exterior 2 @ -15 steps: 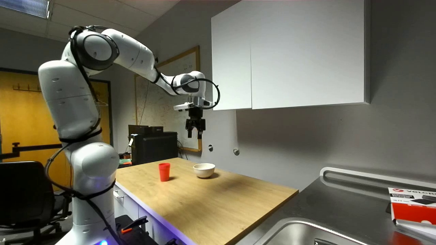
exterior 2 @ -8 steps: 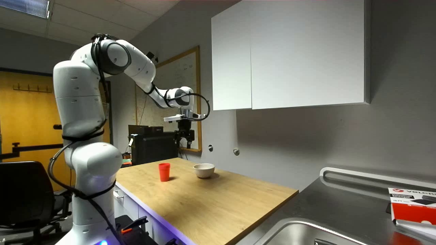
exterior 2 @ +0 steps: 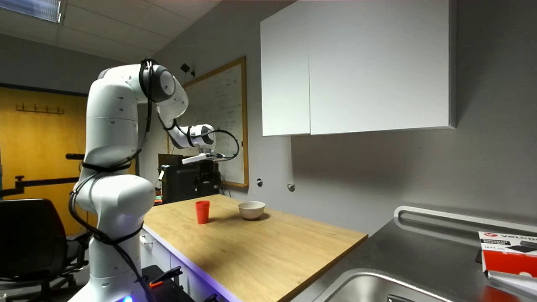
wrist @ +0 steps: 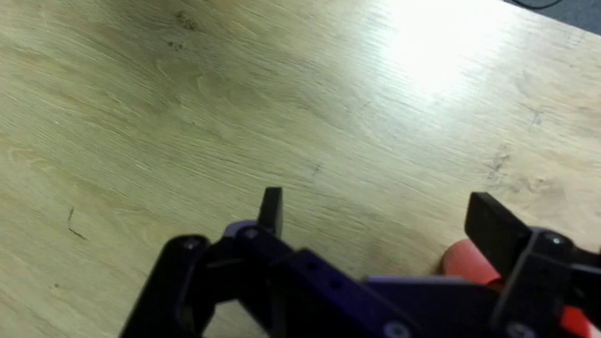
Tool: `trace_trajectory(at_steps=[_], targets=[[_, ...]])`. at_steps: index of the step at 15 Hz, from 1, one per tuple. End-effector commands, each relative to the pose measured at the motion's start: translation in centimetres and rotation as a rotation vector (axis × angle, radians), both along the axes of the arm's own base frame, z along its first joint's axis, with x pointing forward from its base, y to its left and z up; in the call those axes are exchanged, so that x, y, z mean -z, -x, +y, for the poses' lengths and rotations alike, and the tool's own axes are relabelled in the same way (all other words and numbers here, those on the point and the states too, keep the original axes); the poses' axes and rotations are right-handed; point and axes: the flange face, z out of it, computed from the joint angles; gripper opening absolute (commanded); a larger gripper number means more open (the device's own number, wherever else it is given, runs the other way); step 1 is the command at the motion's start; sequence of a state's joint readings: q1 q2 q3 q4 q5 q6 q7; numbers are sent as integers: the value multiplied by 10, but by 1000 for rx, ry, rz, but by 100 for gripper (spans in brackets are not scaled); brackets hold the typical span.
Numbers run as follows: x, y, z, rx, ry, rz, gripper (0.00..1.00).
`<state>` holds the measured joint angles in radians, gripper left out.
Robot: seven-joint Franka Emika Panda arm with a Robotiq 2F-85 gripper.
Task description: Pour the contents of the cup into the bowl
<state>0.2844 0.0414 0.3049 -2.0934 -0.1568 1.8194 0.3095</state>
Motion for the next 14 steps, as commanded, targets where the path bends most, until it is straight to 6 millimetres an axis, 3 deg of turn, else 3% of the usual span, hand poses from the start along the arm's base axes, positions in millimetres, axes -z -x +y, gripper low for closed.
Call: trace_trajectory(at_steps=[1, 5, 14], targets=[[16, 12, 53, -98, 63, 34, 100], [33, 35, 102, -223, 86, 81, 100], [41, 59, 162, -405, 98, 123, 100]])
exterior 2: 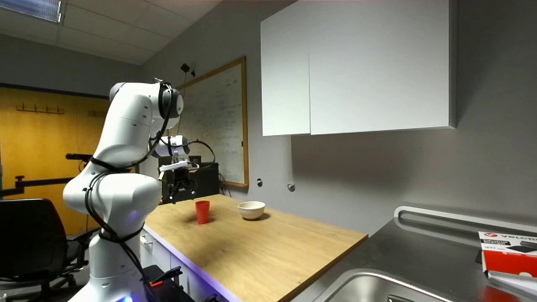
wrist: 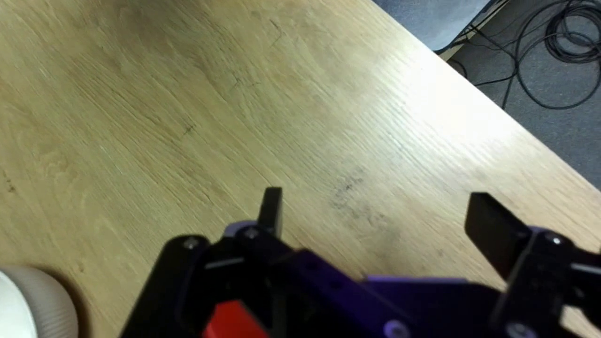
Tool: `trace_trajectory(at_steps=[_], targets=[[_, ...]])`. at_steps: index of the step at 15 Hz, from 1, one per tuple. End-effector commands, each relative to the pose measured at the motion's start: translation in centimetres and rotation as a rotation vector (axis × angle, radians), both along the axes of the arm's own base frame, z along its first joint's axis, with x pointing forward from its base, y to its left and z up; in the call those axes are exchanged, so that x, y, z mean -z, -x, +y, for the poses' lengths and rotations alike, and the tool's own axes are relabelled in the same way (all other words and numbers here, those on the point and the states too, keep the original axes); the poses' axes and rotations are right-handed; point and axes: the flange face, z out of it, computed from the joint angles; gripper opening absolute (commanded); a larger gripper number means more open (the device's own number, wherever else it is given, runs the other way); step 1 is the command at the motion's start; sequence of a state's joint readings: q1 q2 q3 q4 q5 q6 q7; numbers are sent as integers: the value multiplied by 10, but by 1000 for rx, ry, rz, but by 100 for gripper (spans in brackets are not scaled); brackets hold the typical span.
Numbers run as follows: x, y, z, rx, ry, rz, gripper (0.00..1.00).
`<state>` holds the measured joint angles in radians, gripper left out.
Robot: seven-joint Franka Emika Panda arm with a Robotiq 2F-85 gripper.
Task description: Pour the contents of the cup into the bowl
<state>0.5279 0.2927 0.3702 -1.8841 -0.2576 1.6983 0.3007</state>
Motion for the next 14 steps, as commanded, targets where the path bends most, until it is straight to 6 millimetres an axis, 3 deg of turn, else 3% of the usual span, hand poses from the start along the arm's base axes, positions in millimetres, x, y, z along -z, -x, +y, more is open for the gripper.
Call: trace_trajectory(at_steps=[1, 7, 14], targets=[[-4, 1, 22, -80, -9, 32, 100], [-5, -11, 29, -211, -64, 82, 100], [-12, -72, -1, -246, -184, 160, 100]])
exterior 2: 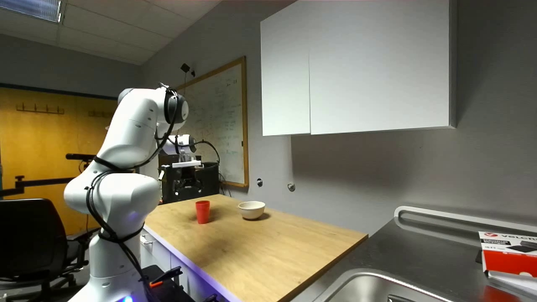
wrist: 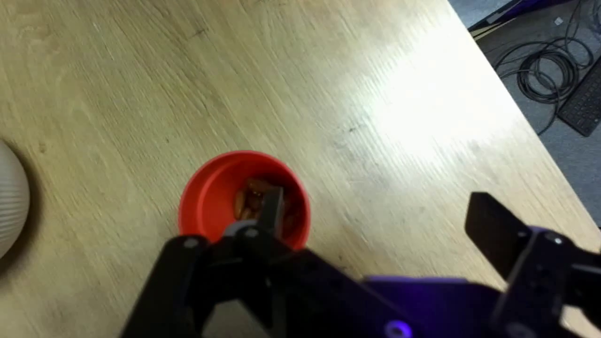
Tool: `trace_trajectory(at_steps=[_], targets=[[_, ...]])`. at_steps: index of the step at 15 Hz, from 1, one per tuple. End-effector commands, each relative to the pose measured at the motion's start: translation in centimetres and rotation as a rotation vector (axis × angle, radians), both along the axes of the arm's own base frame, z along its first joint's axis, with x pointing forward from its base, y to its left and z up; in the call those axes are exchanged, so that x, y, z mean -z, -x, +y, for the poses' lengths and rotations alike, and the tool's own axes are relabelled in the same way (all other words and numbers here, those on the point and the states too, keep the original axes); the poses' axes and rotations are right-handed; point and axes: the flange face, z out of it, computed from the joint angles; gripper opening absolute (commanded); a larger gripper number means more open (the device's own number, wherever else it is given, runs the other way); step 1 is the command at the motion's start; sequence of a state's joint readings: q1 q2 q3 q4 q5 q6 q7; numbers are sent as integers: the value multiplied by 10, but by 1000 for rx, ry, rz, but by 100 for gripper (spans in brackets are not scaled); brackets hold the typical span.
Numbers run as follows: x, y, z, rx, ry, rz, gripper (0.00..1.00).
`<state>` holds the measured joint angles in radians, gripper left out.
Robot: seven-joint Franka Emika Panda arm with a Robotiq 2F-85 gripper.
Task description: Pour the contents of the cup into the bowl
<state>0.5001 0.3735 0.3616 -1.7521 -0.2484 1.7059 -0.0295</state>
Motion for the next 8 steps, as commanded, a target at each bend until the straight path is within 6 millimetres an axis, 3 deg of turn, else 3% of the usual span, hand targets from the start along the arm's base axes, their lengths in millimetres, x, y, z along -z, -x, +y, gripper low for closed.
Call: trace_trajectory(at_steps=[1, 4, 8], targets=[[-1, -39, -18, 12, -80, 77, 100], [6, -63, -39, 71, -139, 156, 100], [21, -78, -55, 154, -180, 225, 100]])
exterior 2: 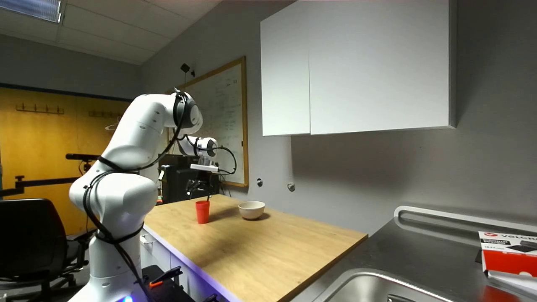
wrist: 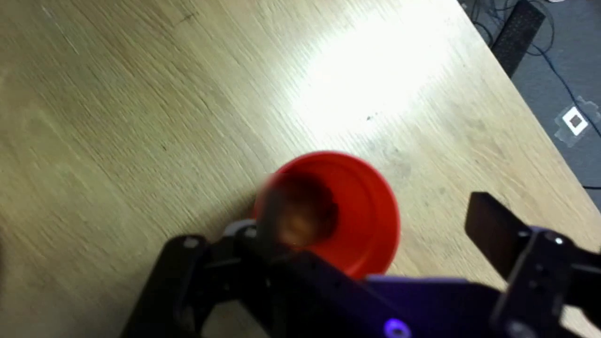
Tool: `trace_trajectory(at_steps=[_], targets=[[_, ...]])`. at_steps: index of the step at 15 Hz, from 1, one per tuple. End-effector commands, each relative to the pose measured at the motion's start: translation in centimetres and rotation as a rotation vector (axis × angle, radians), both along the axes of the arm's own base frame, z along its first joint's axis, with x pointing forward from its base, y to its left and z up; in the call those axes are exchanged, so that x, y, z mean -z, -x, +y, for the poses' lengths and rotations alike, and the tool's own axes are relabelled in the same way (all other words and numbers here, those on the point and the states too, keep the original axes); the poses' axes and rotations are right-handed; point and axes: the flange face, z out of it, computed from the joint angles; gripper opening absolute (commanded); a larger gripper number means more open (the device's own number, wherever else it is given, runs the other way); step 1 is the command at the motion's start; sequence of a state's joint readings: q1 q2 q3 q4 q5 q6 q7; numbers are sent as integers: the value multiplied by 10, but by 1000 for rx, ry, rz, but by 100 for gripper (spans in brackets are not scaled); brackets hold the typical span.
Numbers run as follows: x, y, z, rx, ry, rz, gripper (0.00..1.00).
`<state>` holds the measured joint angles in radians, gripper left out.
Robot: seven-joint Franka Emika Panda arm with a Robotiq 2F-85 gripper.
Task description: Pour the contents of the cup into the bowl
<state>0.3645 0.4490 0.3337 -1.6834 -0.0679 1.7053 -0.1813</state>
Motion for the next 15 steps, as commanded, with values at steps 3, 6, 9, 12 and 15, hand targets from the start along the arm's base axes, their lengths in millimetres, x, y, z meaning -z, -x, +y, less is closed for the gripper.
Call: trace_trajectory(at_steps=[3, 6, 9, 12, 15], targets=[[19, -11, -3, 62, -33, 86, 100], [39, -8, -2, 71, -18, 112, 100], [50, -6, 1, 75, -3, 112, 67], [57, -2, 5, 68, 13, 115, 43], [55, 0, 8, 70, 17, 108, 20]])
